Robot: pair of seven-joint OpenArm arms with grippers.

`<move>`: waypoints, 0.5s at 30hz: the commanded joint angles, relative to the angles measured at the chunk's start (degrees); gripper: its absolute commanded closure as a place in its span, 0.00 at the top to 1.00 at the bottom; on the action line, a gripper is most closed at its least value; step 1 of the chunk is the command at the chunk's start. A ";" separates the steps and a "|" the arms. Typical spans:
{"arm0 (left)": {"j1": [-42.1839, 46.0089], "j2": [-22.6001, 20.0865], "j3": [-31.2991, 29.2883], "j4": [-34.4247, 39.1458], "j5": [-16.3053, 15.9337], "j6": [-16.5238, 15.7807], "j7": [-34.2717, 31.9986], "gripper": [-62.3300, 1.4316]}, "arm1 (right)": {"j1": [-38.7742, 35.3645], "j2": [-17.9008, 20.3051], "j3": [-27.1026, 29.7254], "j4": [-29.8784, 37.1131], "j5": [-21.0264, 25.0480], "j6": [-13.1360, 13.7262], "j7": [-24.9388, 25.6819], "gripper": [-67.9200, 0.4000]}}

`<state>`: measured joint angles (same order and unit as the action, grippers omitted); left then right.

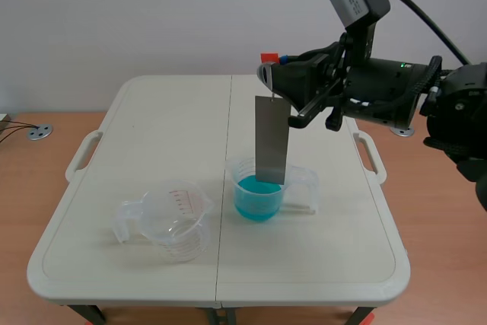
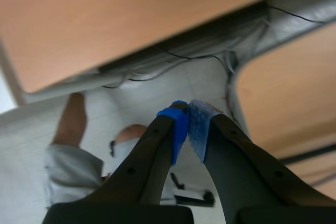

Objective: Hold the metal plate by the orange handle, dip it into the blue solution, take it out and point at it, then put the plate back in the beaker on the left.
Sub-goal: 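Lower the plate into the blue solution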

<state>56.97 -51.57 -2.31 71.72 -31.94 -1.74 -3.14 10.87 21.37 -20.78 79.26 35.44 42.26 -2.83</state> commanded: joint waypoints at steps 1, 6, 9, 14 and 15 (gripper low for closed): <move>-0.70 0.33 1.79 1.33 0.04 -0.98 -0.48 0.07 | 1.20 -0.70 -0.35 -0.52 0.87 0.46 1.07 0.02; -1.79 3.13 7.65 1.29 3.15 -2.49 -0.20 0.07 | 1.20 -1.77 -0.68 -4.57 0.55 0.46 1.09 0.02; -3.08 6.08 10.23 1.29 5.97 -2.49 0.09 0.07 | 1.20 -2.19 -0.68 -6.34 0.09 0.46 1.18 0.02; -5.60 10.99 13.33 1.29 11.39 -2.49 2.93 0.07 | 1.20 -3.04 -0.70 -7.63 -2.80 0.46 1.33 0.02; -5.88 11.91 13.70 1.27 12.46 -2.49 3.58 0.07 | 1.20 -3.21 -0.70 -7.67 -3.23 0.46 1.33 0.02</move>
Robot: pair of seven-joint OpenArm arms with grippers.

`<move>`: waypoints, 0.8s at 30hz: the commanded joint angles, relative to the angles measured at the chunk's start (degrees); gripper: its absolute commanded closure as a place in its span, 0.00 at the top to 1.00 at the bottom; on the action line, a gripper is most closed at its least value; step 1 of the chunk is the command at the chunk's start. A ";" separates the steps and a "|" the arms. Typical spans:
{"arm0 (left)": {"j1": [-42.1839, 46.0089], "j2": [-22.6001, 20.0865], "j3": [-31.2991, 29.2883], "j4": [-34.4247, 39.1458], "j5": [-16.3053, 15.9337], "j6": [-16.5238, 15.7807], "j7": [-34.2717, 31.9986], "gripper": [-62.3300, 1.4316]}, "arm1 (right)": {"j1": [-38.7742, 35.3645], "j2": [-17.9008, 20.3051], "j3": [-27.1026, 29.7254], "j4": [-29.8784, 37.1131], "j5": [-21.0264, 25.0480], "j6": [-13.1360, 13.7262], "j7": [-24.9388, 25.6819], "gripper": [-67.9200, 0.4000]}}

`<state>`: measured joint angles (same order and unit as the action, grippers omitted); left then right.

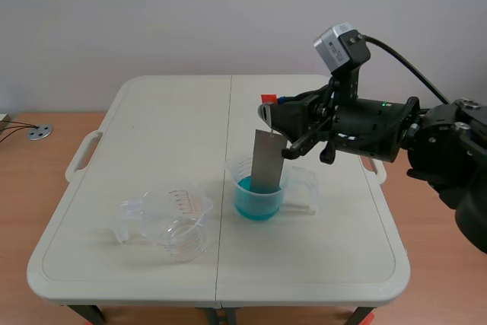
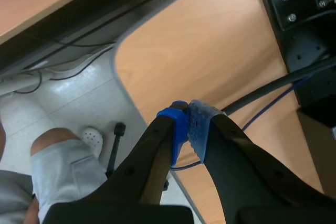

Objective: Hold the metal plate by the orange handle, dip it into the blue solution, take it out and point at it, then put the plate back in the beaker on the left.
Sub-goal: 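Lower the plate into the blue solution, then hold the plate still in the solution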

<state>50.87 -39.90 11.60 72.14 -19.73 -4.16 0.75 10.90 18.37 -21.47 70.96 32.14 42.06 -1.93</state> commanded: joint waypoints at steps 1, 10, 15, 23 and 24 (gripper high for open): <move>0.04 1.09 0.17 0.83 1.20 -0.09 -0.02 0.07 | 1.18 -0.31 0.00 0.61 -0.46 0.66 0.44 0.02; 0.07 5.77 1.42 0.76 6.08 -0.09 3.41 0.07 | 1.16 -0.79 0.00 0.59 -2.60 0.66 0.42 0.02; 0.04 5.90 1.42 0.76 6.08 -0.09 3.41 0.07 | 1.18 -0.79 0.00 0.59 -2.62 0.66 0.42 0.02; 0.04 5.88 1.42 0.76 6.05 -0.09 3.41 0.07 | 1.18 -0.79 0.02 0.59 -2.58 0.66 0.44 0.02; 0.04 5.88 1.42 0.76 6.05 -0.09 3.41 0.07 | 1.18 -0.79 0.02 0.59 -2.58 0.66 0.44 0.02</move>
